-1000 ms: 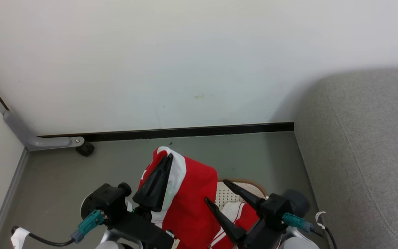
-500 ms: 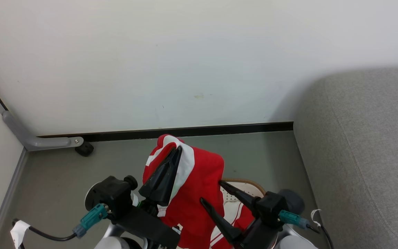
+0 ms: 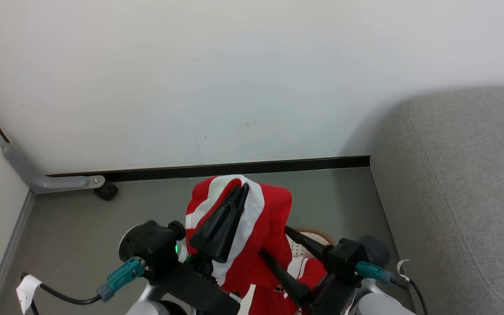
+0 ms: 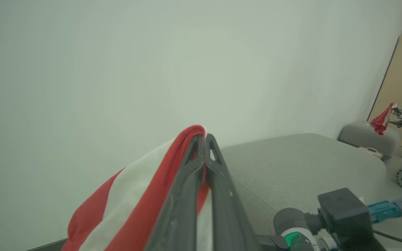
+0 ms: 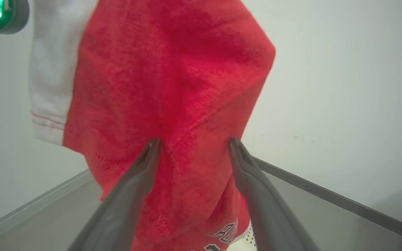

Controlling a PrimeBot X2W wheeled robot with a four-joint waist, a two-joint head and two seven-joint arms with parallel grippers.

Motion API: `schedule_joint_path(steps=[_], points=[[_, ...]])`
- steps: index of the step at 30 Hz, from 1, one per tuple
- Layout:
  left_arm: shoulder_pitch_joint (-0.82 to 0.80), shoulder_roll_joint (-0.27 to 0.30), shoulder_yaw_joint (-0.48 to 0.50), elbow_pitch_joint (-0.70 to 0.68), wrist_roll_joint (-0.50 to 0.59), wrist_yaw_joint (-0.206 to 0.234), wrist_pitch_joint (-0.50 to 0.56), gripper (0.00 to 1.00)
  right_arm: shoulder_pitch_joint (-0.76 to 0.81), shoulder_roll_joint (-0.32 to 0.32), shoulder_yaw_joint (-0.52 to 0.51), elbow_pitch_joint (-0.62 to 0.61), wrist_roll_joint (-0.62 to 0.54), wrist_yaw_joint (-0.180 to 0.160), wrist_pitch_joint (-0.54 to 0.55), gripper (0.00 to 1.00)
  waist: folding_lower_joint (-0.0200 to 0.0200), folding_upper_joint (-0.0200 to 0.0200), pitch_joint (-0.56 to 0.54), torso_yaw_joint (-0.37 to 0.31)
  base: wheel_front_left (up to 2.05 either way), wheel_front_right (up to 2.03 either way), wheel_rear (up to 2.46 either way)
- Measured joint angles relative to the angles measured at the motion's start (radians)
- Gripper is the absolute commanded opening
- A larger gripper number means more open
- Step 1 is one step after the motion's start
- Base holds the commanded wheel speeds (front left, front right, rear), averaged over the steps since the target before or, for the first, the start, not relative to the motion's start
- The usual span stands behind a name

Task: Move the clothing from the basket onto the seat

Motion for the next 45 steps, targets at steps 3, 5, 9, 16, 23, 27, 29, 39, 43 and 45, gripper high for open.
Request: schedule_joint_path(steps=[3,5,9,16,23,27,29,39,43,45], points=[[0.000,-0.003,-0.012,0.000,-0.016,-0.001,0.015,0.00,-0.017,-0.002,0.040,-0.007,0.009,0.000,0.000,1.00,0.0000,0.0000,0.000,0.000,0.00,0.00,0.00],[0.000,-0.008,-0.024,0.000,-0.027,-0.009,0.022,0.00,-0.028,-0.001,0.069,-0.013,0.025,0.000,0.000,1.00,0.0000,0.0000,0.001,0.000,0.00,0.00,0.00],[0.000,-0.021,-0.053,-0.003,-0.069,-0.017,0.043,0.00,-0.038,-0.001,0.119,-0.023,0.044,0.000,0.000,1.00,0.0000,0.0000,0.003,0.002,0.00,0.00,0.00],[0.000,-0.021,-0.075,-0.021,-0.088,-0.024,0.066,0.00,-0.047,-0.001,0.133,-0.023,0.072,0.000,0.000,0.49,0.0000,0.0000,0.008,0.005,0.00,0.00,0.00],[0.000,-0.021,-0.078,-0.040,-0.110,-0.025,0.078,0.00,-0.054,-0.003,0.135,-0.015,0.101,0.000,0.000,0.00,0.0000,0.0000,0.012,0.007,0.00,0.00,0.00],[0.000,-0.018,-0.068,-0.040,-0.124,-0.025,0.083,0.00,-0.054,-0.005,0.134,-0.006,0.111,0.000,0.000,0.00,0.0000,0.0000,0.014,0.006,0.00,0.00,0.00],[0.000,-0.015,-0.053,-0.039,-0.124,-0.025,0.083,0.00,-0.054,-0.008,0.132,-0.004,0.120,0.000,0.000,0.00,0.0000,0.0000,0.014,0.006,0.00,0.00,0.00],[0.010,0.016,-0.015,-0.022,-0.124,-0.003,0.083,0.91,-0.054,-0.026,0.047,-0.010,0.128,0.000,0.000,0.00,0.0000,0.0000,0.021,-0.005,0.00,0.00,0.00],[0.038,0.029,-0.010,-0.021,-0.123,0.006,0.081,1.00,-0.054,-0.038,0.007,-0.019,0.128,0.000,0.000,0.00,0.0000,0.0000,0.026,-0.018,0.00,0.00,0.00],[0.048,0.029,-0.009,-0.017,-0.123,0.011,0.078,1.00,-0.054,-0.045,-0.012,-0.024,0.128,0.000,0.000,0.00,0.0000,0.0000,0.028,-0.025,0.00,0.00,0.00]])
